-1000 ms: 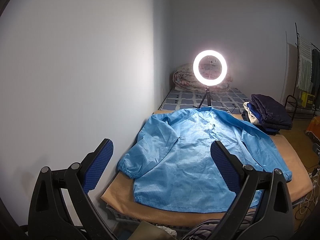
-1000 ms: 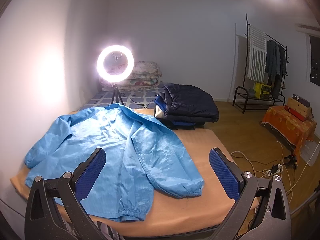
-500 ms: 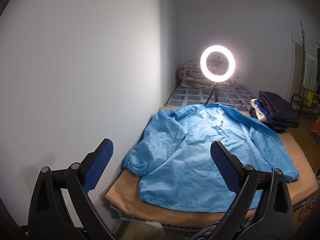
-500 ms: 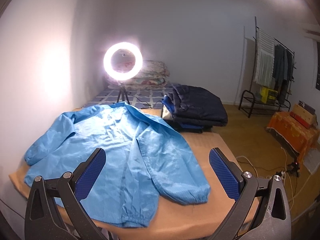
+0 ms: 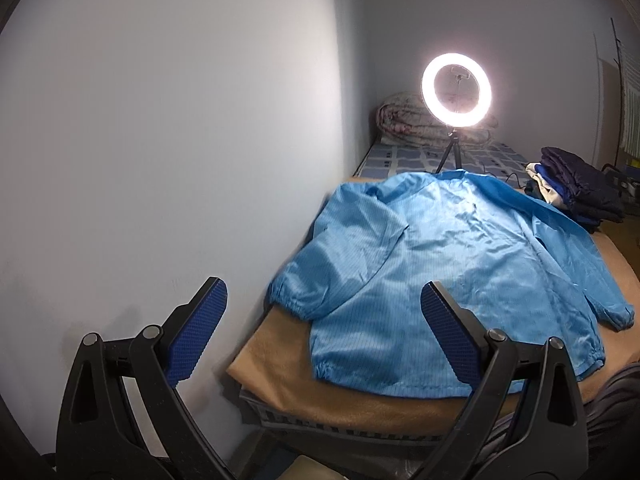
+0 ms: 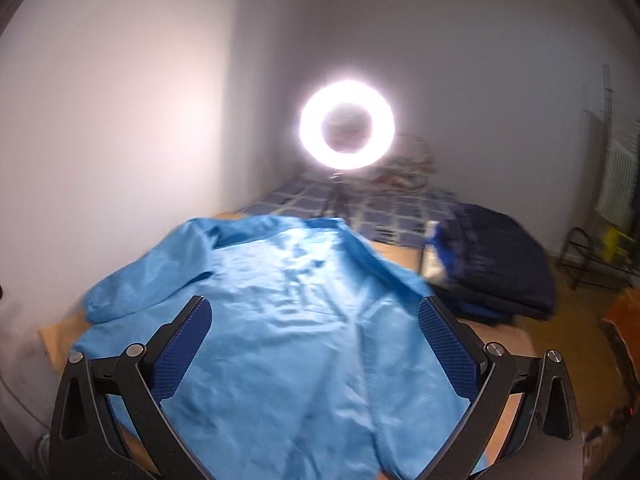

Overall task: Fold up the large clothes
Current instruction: 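Reach the right gripper to the coat's side edge and close on it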

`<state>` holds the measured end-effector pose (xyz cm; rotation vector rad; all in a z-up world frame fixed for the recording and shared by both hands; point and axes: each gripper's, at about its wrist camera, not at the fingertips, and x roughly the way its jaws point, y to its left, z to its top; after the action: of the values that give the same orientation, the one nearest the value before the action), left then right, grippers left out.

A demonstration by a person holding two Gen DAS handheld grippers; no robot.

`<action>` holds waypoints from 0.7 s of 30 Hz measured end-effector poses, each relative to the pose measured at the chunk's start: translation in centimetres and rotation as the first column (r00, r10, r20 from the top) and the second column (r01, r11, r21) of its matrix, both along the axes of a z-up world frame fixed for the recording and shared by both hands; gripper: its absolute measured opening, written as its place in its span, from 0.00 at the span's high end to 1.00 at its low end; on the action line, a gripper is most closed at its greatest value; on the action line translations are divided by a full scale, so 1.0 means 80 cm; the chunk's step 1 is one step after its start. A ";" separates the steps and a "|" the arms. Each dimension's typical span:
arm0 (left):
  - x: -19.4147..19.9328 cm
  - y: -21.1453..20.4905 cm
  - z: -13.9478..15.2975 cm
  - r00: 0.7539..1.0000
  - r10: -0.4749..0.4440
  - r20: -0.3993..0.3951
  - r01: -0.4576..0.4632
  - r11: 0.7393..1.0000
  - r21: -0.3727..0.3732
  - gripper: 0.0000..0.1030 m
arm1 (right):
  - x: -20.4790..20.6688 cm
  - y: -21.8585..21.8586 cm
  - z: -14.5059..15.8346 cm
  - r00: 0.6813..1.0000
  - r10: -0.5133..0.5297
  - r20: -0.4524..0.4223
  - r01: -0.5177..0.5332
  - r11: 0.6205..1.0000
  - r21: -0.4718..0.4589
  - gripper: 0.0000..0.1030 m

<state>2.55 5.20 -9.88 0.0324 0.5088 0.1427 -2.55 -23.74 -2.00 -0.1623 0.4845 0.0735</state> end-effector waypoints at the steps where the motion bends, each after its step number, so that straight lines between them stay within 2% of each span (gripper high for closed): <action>1: 0.002 0.003 -0.004 1.000 0.001 -0.005 -0.001 1.000 -0.004 0.05 | 0.014 0.007 -0.003 1.000 0.024 -0.015 -0.024 1.000 -0.005 0.01; 3: 0.007 0.007 -0.012 1.000 0.008 -0.012 -0.008 1.000 -0.003 0.10 | 0.034 0.026 -0.009 0.997 0.068 -0.041 -0.068 0.998 0.003 0.01; 7: 0.012 0.012 -0.025 1.000 0.018 -0.015 -0.018 1.000 -0.001 0.10 | 0.081 0.069 -0.028 0.979 0.165 -0.121 -0.160 0.986 0.054 0.01; 12: 0.020 0.026 -0.040 0.999 0.042 -0.021 -0.042 0.999 -0.011 0.10 | 0.134 0.123 -0.058 0.943 0.244 -0.227 -0.217 0.966 0.139 0.01; 17: 0.030 0.037 -0.055 0.997 0.066 -0.040 -0.066 0.998 -0.002 0.10 | 0.179 0.165 -0.100 0.893 0.304 -0.331 -0.226 0.940 0.255 0.01; 21: 0.042 0.040 -0.071 0.997 0.033 -0.071 -0.033 0.999 0.006 0.10 | 0.218 0.187 -0.147 0.844 0.329 -0.423 -0.151 0.904 0.400 0.08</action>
<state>5.89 8.42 -15.54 0.0335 0.5804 0.1753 14.92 -8.80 -13.74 0.1586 0.9427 0.4613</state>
